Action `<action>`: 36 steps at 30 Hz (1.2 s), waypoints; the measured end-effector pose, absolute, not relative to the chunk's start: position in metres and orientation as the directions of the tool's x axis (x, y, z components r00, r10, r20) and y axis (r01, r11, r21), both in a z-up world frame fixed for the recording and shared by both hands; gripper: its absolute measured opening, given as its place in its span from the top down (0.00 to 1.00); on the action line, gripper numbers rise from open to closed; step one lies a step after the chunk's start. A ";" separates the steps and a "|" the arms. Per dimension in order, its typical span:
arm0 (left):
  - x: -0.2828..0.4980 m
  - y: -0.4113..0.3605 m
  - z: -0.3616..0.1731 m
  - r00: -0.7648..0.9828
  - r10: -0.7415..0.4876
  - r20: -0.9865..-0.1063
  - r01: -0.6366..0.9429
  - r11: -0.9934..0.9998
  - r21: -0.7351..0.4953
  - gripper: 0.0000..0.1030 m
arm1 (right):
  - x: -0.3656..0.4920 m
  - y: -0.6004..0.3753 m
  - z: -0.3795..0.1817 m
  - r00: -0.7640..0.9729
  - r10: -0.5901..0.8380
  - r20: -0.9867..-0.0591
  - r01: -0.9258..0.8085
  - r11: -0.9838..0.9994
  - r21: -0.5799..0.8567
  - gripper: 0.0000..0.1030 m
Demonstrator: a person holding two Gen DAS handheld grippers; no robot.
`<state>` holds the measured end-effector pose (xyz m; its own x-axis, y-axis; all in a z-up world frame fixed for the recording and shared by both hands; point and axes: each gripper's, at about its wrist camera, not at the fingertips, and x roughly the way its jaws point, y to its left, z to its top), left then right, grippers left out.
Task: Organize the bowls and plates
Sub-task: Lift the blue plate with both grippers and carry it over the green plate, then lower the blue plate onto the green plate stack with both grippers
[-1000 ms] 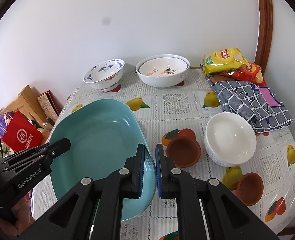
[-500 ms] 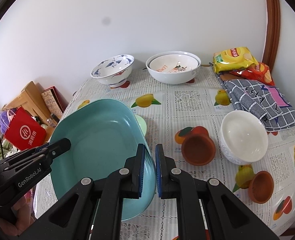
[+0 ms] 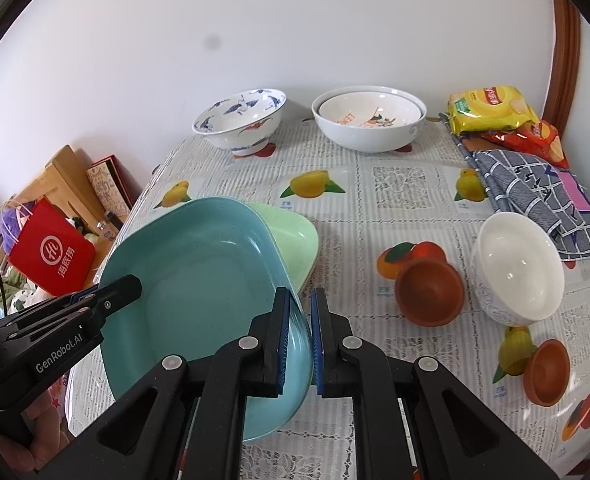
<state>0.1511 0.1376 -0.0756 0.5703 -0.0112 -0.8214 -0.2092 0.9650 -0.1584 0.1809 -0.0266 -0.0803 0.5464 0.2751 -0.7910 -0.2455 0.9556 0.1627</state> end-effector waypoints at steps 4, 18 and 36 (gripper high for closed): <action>0.151 0.145 -0.080 0.562 -0.006 -0.827 -0.222 0.962 -0.157 0.89 | 0.184 -0.018 -0.086 0.529 0.283 -0.800 -0.259 0.952 0.165 0.90; 0.155 0.175 -0.095 0.535 0.022 -0.844 -0.279 0.948 -0.152 0.89 | 0.196 0.015 -0.102 0.485 0.304 -0.820 -0.305 0.938 0.167 0.90; 0.191 0.174 -0.108 0.516 0.008 -0.856 -0.266 0.952 -0.151 0.89 | 0.222 0.011 -0.127 0.440 0.303 -0.845 -0.264 0.943 0.201 0.91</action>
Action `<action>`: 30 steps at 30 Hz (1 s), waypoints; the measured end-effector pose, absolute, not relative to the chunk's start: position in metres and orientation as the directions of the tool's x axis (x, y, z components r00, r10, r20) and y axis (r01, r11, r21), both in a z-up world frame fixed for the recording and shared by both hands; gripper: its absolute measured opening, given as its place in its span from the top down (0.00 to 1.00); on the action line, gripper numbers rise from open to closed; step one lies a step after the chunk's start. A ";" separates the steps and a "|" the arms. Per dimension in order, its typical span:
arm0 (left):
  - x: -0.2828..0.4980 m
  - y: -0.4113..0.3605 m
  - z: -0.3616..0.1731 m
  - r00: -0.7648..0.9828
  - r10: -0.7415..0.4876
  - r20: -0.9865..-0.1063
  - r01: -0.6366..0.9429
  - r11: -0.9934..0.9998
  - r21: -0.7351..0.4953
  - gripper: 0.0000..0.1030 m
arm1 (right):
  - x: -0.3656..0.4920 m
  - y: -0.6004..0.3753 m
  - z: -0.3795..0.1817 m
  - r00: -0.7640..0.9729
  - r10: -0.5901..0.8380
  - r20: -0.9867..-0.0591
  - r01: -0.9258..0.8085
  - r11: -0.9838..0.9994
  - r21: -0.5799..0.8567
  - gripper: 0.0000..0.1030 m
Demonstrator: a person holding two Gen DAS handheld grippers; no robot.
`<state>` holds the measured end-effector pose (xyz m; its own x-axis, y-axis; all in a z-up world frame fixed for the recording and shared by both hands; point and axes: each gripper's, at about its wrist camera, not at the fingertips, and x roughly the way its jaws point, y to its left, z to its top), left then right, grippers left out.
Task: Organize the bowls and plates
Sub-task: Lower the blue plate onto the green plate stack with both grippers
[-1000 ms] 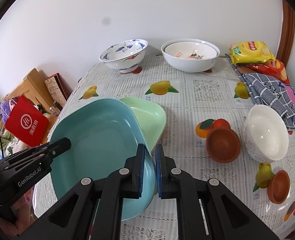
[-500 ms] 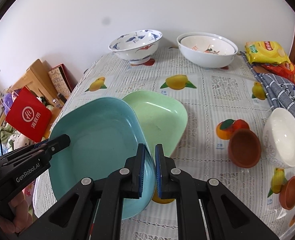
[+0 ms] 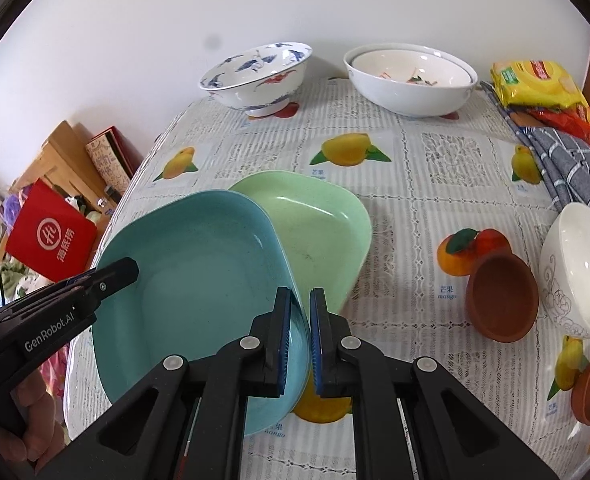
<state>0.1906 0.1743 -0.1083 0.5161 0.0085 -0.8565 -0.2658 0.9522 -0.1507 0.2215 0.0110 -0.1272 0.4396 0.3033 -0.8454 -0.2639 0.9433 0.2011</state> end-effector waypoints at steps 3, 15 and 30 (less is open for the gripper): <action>0.200 0.172 -0.109 0.517 0.002 -0.856 -0.255 0.955 -0.151 0.89 | 0.228 0.008 -0.131 0.437 0.297 -0.849 -0.249 0.947 0.203 0.91; 0.239 0.169 -0.126 0.506 -0.025 -0.862 -0.227 0.960 -0.161 0.89 | 0.253 0.005 -0.144 0.443 0.258 -0.858 -0.223 0.959 0.174 0.91; 0.277 0.167 -0.139 0.508 -0.057 -0.859 -0.199 0.963 -0.182 0.87 | 0.264 0.002 -0.150 0.443 0.253 -0.860 -0.230 0.959 0.163 0.89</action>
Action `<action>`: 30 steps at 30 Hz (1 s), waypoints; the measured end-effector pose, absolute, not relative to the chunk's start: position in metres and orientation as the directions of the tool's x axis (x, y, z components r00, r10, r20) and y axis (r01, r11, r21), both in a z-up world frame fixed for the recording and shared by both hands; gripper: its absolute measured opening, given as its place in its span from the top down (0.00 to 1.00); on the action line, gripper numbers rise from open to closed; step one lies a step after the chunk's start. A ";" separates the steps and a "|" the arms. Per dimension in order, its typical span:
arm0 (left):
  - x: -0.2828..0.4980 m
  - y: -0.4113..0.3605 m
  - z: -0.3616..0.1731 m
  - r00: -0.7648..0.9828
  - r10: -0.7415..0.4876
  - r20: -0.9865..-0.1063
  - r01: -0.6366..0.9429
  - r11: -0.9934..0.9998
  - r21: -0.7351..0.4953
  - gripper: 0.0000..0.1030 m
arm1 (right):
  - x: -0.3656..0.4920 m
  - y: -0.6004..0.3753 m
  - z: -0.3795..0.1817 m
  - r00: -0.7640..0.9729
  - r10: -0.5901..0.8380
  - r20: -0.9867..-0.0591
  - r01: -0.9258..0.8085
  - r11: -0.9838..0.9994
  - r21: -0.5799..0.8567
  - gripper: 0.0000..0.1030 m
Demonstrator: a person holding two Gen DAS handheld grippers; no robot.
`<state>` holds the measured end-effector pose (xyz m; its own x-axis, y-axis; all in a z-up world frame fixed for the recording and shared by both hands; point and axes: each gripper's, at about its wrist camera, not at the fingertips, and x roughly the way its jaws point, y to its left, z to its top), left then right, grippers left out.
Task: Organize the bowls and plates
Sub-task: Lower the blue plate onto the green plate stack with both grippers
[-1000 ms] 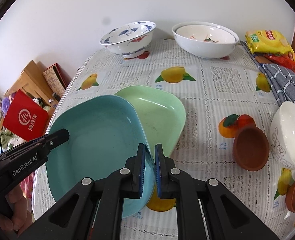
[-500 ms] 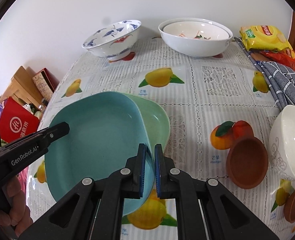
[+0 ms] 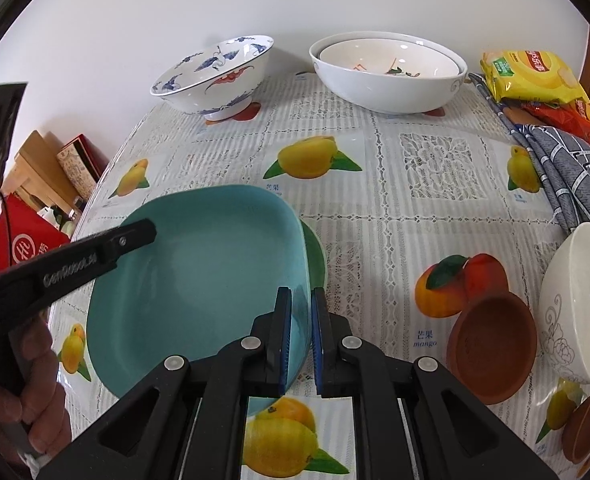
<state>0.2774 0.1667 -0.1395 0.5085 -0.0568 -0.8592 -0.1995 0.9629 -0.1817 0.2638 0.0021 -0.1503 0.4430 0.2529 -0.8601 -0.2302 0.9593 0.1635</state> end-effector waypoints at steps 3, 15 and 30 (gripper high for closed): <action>0.281 0.164 -0.142 0.508 -0.056 -0.859 -0.194 0.965 -0.177 0.85 | 0.263 0.000 -0.151 0.442 0.266 -0.857 -0.235 0.956 0.176 0.87; 0.275 0.156 -0.140 0.501 -0.022 -0.865 -0.179 0.975 -0.129 0.68 | 0.259 -0.003 -0.151 0.424 0.286 -0.859 -0.247 0.949 0.194 0.85; 0.232 0.154 -0.109 0.538 -0.009 -0.843 -0.176 0.977 -0.123 0.64 | 0.220 -0.006 -0.131 0.427 0.322 -0.845 -0.266 0.938 0.222 0.76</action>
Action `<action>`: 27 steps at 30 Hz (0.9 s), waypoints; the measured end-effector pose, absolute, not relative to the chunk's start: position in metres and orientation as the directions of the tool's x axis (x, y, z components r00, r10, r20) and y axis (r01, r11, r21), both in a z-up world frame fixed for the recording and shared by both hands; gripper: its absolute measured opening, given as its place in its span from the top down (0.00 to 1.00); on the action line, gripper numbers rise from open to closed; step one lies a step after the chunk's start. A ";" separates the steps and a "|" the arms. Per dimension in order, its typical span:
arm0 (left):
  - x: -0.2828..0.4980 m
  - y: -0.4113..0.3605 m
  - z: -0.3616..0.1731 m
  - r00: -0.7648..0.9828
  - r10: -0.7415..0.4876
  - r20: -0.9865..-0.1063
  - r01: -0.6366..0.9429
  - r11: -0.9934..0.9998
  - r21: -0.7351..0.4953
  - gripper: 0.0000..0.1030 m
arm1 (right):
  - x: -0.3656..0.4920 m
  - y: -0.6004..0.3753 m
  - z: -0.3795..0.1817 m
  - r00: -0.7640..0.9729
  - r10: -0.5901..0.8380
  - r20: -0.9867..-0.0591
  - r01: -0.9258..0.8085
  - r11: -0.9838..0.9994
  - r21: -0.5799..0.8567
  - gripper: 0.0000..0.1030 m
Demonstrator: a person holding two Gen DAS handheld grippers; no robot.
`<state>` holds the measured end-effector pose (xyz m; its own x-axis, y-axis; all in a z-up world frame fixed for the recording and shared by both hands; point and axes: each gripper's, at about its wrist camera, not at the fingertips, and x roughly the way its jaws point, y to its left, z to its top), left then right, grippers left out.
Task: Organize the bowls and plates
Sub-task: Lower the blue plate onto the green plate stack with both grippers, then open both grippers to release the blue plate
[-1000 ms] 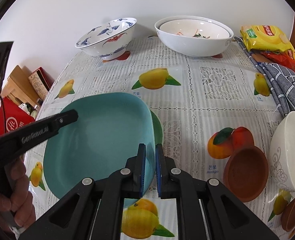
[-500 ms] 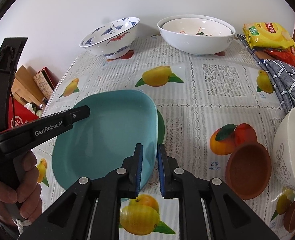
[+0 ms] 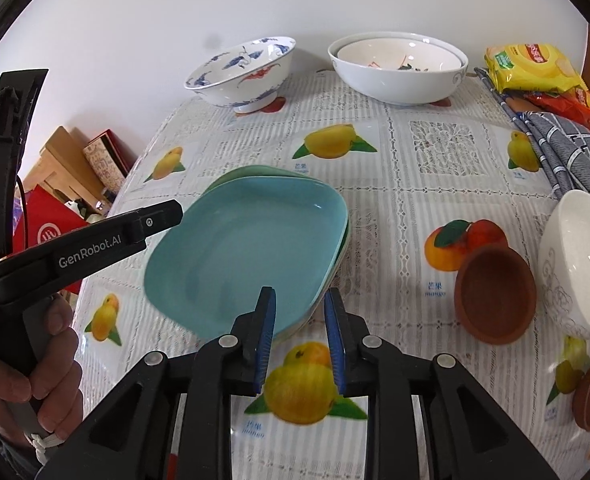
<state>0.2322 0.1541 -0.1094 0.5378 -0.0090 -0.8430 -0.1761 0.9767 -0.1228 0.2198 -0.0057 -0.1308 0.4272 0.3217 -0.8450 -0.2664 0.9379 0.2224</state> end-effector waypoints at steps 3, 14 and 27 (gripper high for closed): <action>0.223 0.150 -0.102 0.547 -0.007 -0.837 -0.173 0.977 -0.122 0.63 | 0.210 -0.008 -0.123 0.438 0.324 -0.838 -0.274 0.936 0.219 0.75; 0.190 0.126 -0.081 0.577 0.000 -0.817 -0.147 0.984 -0.104 0.62 | 0.178 -0.032 -0.101 0.478 0.333 -0.813 -0.277 0.935 0.220 0.75; 0.184 0.070 -0.092 0.562 -0.080 -0.823 -0.030 0.993 -0.117 0.61 | 0.157 -0.091 -0.098 0.526 0.286 -0.801 -0.206 0.957 0.206 0.65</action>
<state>0.1844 0.0699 -0.0922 0.5621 -0.0800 -0.8232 -0.0301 0.9927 -0.1170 0.1567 -0.0907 -0.0977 0.5265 0.2857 -0.8007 -0.2058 0.9567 0.2061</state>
